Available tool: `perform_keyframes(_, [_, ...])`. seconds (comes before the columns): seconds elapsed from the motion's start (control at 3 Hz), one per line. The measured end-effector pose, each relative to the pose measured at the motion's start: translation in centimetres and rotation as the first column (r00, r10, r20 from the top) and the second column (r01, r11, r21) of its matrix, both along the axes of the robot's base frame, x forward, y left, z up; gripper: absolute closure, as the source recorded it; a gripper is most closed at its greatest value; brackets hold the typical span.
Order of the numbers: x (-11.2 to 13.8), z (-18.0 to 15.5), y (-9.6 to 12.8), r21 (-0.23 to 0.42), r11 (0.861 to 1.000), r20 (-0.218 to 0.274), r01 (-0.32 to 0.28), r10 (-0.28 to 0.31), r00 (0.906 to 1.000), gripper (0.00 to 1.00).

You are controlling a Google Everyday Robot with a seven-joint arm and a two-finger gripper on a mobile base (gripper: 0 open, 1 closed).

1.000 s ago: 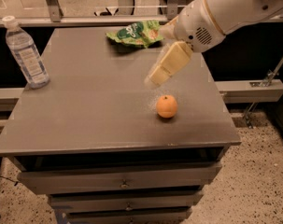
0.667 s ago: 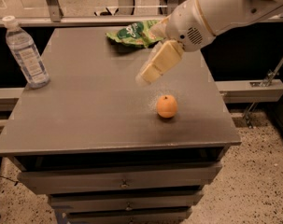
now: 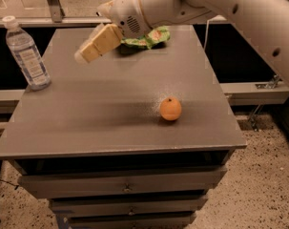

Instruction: Pick blue plastic bottle

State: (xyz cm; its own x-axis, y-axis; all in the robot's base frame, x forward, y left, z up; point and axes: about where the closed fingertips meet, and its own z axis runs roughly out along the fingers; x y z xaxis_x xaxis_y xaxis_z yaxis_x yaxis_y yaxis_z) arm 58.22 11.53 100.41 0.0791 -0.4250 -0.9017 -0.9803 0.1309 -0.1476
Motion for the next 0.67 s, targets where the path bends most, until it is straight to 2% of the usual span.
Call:
perform_keyframes(0.33, [2.6,0.8,6.5,0.081,0.997,0.071,-0.021,0.015,0.9973,0.00])
perform_keyframes(0.67, [4.8,-0.5,11.6,0.113,0.993,0.112,-0.034,0.022,0.9935,0.00])
